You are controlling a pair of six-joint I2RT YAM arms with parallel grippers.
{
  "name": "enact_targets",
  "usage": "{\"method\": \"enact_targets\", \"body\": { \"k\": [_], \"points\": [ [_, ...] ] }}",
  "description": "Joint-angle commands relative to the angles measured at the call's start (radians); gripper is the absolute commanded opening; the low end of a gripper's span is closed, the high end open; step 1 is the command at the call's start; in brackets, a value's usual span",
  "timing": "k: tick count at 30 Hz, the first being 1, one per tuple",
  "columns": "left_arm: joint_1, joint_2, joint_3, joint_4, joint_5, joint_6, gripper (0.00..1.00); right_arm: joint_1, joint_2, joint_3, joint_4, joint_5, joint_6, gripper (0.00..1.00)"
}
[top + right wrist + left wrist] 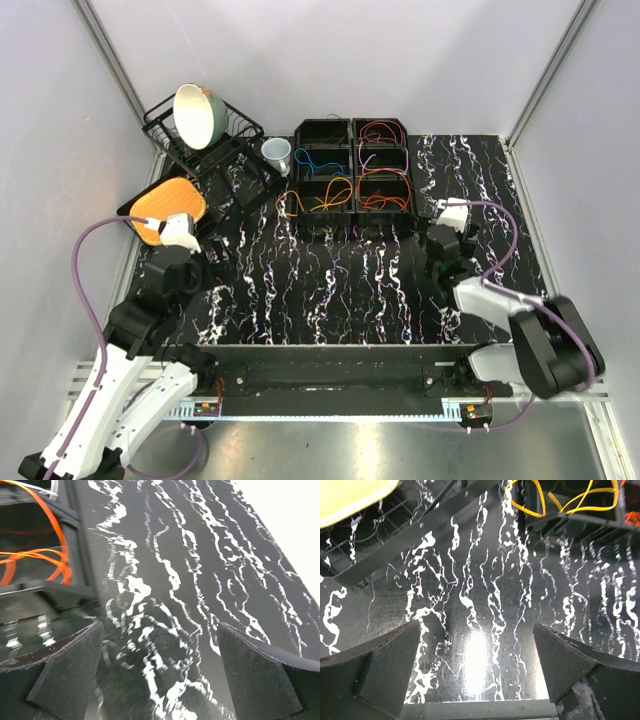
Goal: Untangle the cables
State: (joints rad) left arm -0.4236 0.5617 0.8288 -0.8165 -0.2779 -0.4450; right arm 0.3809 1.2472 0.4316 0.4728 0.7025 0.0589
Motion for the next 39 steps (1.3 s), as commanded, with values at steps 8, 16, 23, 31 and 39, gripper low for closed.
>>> {"method": "enact_targets", "body": {
  "k": [8,16,23,31,39],
  "points": [
    [0.003,-0.077,-0.008,0.051,-0.033,0.017,0.99,-0.1,0.287,-0.007,0.524,-0.032,-0.226,1.0],
    [0.005,-0.068,-0.007,0.053,-0.037,0.019,0.99,-0.33,0.276,0.007,0.457,-0.383,-0.065,1.0],
    [0.005,-0.056,-0.008,0.082,-0.073,0.017,0.99,-0.482,0.313,-0.046,0.566,-0.758,-0.002,1.0],
    [0.006,0.049,-0.137,0.347,-0.274,0.08,0.98,-0.484,0.305,-0.042,0.546,-0.747,-0.007,1.0],
    [0.057,0.265,-0.375,1.028,-0.399,0.339,0.99,-0.484,0.307,-0.042,0.552,-0.744,0.001,1.0]
  ]
}}
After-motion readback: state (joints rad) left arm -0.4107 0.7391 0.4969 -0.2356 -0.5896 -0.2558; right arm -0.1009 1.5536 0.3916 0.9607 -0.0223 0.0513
